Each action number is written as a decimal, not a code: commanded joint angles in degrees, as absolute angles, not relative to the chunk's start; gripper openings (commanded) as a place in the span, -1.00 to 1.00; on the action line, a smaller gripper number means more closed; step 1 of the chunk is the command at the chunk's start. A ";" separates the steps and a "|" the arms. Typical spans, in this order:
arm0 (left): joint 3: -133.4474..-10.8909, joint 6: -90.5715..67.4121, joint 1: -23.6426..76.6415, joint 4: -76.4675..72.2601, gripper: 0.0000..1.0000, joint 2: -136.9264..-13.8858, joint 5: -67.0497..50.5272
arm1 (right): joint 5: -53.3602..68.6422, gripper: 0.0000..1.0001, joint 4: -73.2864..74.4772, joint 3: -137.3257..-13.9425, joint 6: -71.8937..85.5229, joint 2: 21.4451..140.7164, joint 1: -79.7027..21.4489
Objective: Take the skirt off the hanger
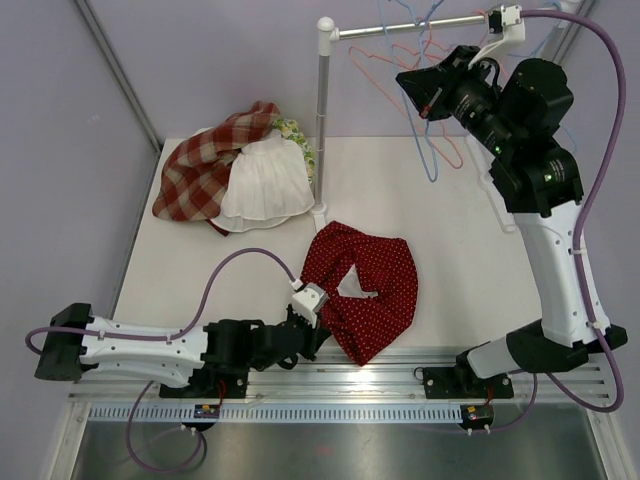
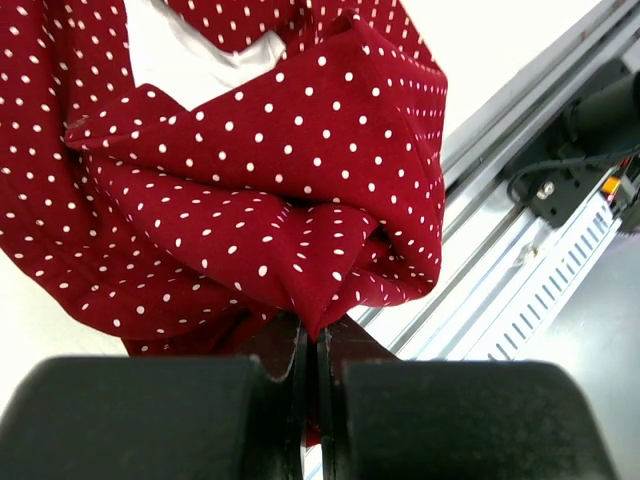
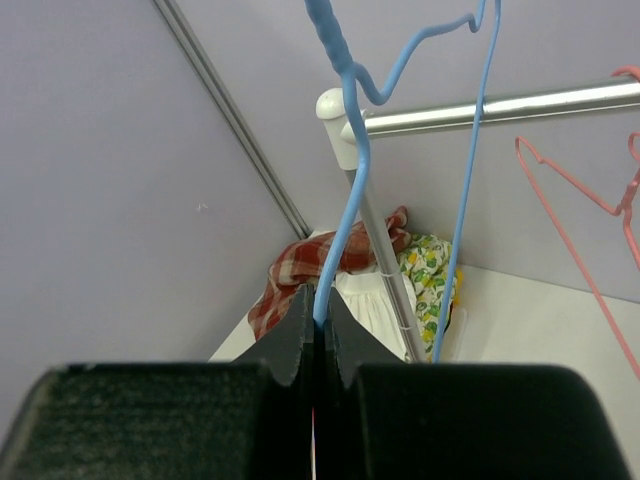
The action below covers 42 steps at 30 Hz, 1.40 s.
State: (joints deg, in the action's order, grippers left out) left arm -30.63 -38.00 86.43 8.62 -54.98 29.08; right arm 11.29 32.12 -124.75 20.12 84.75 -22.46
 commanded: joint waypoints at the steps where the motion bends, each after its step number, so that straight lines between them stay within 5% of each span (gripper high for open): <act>1: -32.61 -38.76 87.01 8.00 -1.00 -53.09 33.75 | 10.55 -1.00 29.63 -116.68 21.53 80.61 -22.41; 8: -30.94 -38.68 87.10 6.94 -1.00 -53.26 34.54 | 9.23 -1.00 27.06 -110.30 20.04 68.04 -22.50; 27: -31.11 -39.46 87.80 4.48 -1.00 -55.81 34.80 | 14.50 -1.00 29.80 -91.15 29.09 60.03 -22.41; 35: -31.11 -39.73 88.33 4.48 -1.00 -55.72 35.16 | 13.10 -1.00 24.70 -96.23 25.84 70.38 -22.41; 42: -31.03 -40.69 89.03 6.24 -1.00 -54.32 35.51 | 11.16 -1.00 25.22 -115.63 21.80 88.56 -22.41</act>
